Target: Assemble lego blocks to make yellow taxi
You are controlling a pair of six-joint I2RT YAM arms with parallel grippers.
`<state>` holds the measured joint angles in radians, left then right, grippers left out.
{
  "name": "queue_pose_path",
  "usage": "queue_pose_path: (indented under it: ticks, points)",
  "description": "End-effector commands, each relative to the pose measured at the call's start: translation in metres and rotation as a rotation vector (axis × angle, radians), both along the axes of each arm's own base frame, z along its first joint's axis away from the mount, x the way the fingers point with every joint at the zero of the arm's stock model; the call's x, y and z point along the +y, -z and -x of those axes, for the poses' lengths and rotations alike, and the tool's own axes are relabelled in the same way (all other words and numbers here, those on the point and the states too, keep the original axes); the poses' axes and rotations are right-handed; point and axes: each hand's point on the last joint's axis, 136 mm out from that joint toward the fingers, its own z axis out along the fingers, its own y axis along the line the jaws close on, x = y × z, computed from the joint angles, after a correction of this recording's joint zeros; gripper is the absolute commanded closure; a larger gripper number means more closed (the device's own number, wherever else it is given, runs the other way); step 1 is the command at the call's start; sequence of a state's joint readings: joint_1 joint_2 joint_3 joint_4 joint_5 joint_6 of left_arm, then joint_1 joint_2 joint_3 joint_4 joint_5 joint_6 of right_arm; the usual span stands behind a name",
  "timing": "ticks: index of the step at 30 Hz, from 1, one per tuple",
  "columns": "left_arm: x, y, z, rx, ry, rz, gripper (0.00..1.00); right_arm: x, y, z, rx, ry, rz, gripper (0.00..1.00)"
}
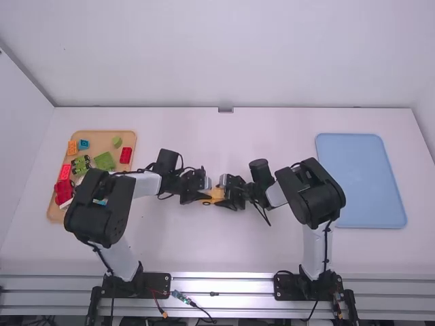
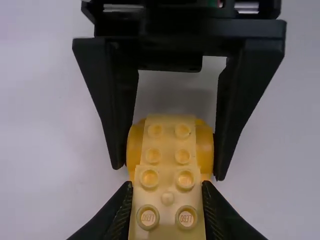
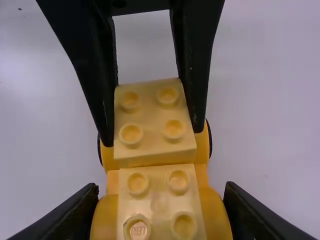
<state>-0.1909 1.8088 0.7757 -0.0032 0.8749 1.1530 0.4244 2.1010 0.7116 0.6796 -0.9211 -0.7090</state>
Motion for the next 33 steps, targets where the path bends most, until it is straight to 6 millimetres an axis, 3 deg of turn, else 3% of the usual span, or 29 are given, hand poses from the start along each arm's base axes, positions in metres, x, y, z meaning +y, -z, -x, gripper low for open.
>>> queue_pose_path:
  ticks: [1, 17, 23, 33]
  points:
    - [-0.008, -0.010, 0.017, 0.010, 0.068, 0.080, 0.98, -0.001, 0.010, 0.003, 0.019, 0.012, 0.026, 0.37]
    - [0.006, -0.002, 0.015, 0.005, 0.021, 0.080, 0.98, -0.001, 0.010, 0.002, 0.016, 0.011, 0.026, 0.37]
    - [0.008, -0.010, -0.004, -0.019, -0.023, 0.082, 0.98, -0.001, 0.011, 0.003, 0.017, 0.011, 0.027, 0.36]
    - [0.006, 0.001, 0.001, 0.033, -0.011, 0.086, 0.98, -0.001, 0.011, 0.003, 0.018, 0.010, 0.027, 0.36]
